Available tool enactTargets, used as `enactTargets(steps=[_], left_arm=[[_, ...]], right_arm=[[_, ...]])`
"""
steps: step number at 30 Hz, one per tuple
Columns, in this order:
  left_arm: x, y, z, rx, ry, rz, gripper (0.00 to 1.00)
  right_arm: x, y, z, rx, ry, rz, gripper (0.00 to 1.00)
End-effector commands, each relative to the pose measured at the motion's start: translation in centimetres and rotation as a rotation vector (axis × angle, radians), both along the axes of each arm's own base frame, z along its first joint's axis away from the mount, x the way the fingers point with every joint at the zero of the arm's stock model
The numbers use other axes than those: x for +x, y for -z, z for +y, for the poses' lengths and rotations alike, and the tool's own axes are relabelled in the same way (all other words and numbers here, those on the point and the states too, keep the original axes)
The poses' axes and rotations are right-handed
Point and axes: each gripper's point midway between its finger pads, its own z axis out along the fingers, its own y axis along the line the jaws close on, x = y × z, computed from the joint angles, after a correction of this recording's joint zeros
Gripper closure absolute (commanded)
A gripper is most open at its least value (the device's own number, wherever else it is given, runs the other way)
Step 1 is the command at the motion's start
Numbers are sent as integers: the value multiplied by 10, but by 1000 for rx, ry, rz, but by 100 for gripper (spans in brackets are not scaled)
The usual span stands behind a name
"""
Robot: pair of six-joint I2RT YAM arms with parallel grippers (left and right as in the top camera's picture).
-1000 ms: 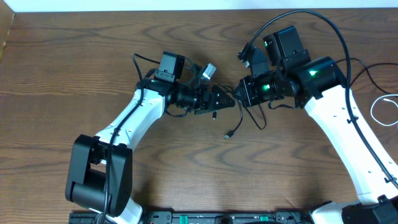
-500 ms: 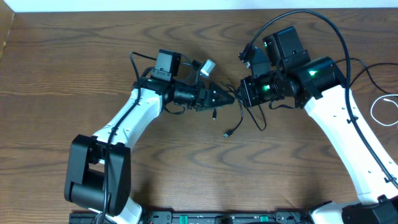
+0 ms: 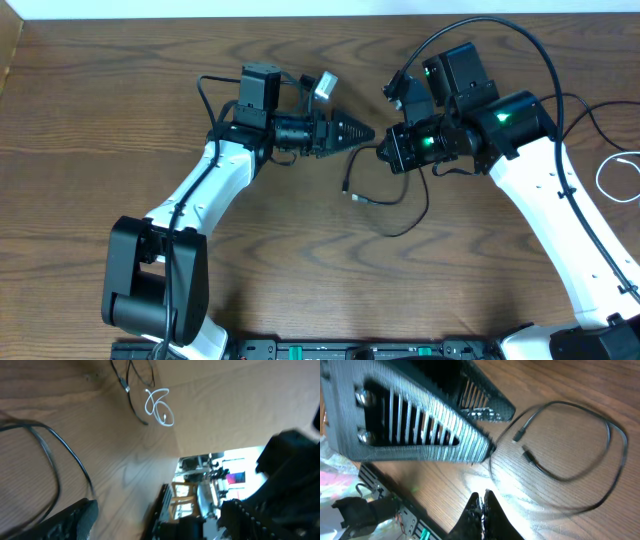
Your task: Untangle cables
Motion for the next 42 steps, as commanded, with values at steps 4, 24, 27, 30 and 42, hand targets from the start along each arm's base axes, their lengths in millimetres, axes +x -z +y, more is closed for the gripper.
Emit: enactTargets(steps=[4, 24, 27, 30, 42], left_arm=[[5, 2, 1, 1, -58, 177, 17], [-13, 133, 86, 755, -302, 222, 16], [-18, 138, 87, 763, -292, 233, 16], [-23, 149, 92, 817, -297, 241, 15], [-42, 185, 72, 869, -206, 266, 16]], right_arm=[[-4, 2, 3, 7, -29, 6, 99], [-5, 63, -49, -303, 82, 40, 77], [-8, 73, -51, -310, 81, 54, 76], [-11, 79, -52, -318, 79, 68, 75], [-11, 80, -52, -318, 79, 68, 74]])
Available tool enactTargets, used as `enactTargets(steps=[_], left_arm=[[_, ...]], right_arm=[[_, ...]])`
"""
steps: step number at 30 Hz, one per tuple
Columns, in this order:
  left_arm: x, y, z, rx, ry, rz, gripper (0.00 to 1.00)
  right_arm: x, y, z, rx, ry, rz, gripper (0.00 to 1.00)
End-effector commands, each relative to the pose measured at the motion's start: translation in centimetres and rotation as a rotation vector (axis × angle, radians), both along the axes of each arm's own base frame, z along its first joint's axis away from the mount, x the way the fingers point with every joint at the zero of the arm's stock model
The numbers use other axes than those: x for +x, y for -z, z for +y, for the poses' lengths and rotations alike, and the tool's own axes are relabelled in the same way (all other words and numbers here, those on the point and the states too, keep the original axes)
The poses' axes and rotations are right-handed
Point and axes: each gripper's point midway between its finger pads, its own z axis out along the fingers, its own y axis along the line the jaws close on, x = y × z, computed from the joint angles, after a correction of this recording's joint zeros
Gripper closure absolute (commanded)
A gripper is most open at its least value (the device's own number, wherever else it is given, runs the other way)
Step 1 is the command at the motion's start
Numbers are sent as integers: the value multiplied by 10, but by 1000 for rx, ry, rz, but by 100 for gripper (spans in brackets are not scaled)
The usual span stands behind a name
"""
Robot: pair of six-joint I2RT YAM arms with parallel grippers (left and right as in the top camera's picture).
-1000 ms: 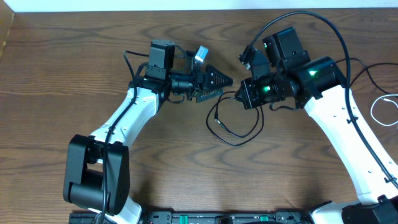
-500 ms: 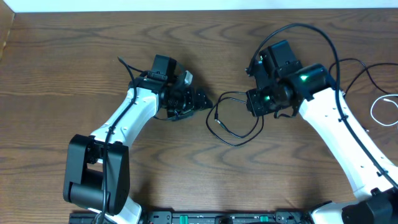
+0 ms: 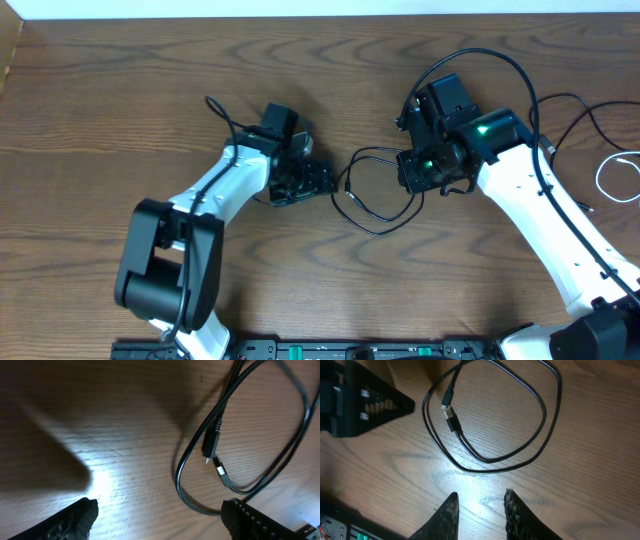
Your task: Untangle cables
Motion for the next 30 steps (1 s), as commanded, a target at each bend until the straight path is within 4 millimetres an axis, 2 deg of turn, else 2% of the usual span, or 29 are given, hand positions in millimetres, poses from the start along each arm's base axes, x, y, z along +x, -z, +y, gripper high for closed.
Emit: enactTargets(steps=[1, 12, 15, 20, 23, 29, 30], left_arm=[[-4, 12, -7, 23, 37, 1, 16], [-11, 19, -35, 6, 110, -22, 17], [-15, 18, -45, -11, 134, -28, 23], [-21, 18, -57, -15, 170, -40, 35], [-21, 19, -56, -1, 172, -45, 43], [-20, 19, -56, 2, 170, -47, 68], [-20, 19, -56, 2, 170, -47, 69]], right_arm=[[-1, 2, 0, -10, -5, 1, 74], [-1, 2, -1, -10, -5, 1, 74], [-1, 2, 0, -10, -5, 1, 75], [-1, 3, -1, -11, -5, 3, 75], [-2, 3, -1, -12, -5, 4, 75], [-2, 3, -1, -11, -5, 4, 75], [-2, 3, -1, -12, -6, 4, 75]])
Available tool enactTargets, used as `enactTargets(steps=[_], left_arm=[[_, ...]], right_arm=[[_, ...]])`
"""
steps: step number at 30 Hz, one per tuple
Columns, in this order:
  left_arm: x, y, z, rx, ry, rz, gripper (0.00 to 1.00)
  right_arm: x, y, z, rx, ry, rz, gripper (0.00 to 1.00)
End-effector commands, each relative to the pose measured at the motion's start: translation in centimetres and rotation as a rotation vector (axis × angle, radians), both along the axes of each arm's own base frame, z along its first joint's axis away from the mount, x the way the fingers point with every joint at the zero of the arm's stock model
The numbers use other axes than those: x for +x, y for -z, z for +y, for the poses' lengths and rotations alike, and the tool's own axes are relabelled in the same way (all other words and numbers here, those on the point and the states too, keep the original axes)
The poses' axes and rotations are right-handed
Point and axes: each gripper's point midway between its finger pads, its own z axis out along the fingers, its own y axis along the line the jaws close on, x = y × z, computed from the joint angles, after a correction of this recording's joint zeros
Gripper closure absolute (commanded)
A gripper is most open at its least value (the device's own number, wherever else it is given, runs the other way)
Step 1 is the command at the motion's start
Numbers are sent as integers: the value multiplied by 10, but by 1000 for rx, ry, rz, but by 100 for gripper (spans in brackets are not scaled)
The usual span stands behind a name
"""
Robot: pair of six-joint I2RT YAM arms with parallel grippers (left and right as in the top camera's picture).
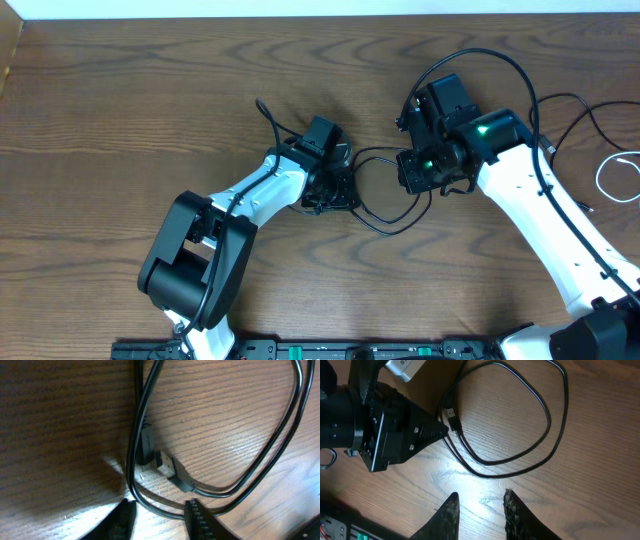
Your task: Untangle cables
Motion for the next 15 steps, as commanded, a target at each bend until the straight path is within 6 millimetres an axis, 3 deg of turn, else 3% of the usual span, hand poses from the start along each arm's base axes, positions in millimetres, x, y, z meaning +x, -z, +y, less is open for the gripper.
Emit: enactTargets(steps=[1, 6, 10, 13, 15], left_arm=[[-2, 7, 3, 19, -4, 14, 70], [3, 5, 6, 14, -18, 7, 80], [11, 3, 16, 12, -45, 0, 79], [19, 2, 30, 14, -88, 6, 51], [22, 2, 40, 20, -116, 16, 43]], right_arm=[[-1, 2, -1, -11, -5, 1, 75], [1, 2, 0, -8, -5, -6, 75], [0, 5, -1, -12, -5, -1, 74], [-1, 13, -5, -35, 1, 3, 68], [0, 21, -10, -56, 16, -2, 66]])
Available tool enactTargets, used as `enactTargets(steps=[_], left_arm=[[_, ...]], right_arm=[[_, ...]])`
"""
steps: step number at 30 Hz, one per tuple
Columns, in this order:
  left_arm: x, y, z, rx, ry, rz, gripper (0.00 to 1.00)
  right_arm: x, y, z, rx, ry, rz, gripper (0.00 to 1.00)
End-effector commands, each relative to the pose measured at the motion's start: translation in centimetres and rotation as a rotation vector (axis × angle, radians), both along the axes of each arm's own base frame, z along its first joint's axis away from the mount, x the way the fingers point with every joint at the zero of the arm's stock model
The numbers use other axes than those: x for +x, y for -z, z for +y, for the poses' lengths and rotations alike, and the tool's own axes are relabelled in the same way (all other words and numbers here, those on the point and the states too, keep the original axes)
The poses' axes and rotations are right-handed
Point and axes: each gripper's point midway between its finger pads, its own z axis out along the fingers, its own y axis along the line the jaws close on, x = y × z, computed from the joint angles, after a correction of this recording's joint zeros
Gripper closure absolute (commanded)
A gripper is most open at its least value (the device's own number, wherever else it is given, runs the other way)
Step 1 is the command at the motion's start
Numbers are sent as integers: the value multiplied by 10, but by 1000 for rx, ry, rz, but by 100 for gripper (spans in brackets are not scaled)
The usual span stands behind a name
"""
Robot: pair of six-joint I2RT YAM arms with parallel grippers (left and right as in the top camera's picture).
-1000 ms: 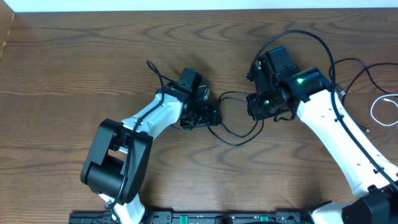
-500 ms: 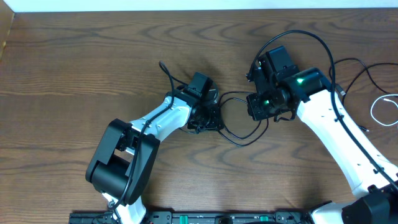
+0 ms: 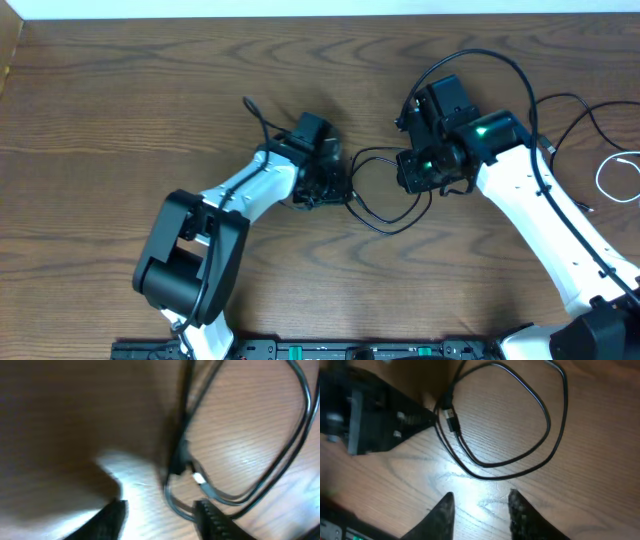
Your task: Untangle cables
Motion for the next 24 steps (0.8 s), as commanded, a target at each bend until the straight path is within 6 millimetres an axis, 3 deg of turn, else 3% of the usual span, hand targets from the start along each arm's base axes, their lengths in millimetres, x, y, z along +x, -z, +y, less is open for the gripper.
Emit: enactTargets(steps=[1, 5, 13, 19, 24], left_arm=[[7, 2, 20, 15, -46, 14, 40], [3, 5, 30, 40, -63, 45, 40], [-7, 9, 39, 88, -61, 82, 40], [-8, 9, 39, 89, -62, 86, 40], [-9, 9, 39, 90, -61, 88, 40]], right_arm=[[0, 17, -12, -61, 39, 3, 64], [13, 46, -25, -74, 178, -30, 59], [22, 96, -34, -55, 251, -89, 61], [22, 119, -74, -185, 503, -157, 55], [23, 132, -75, -157, 523, -202, 53]])
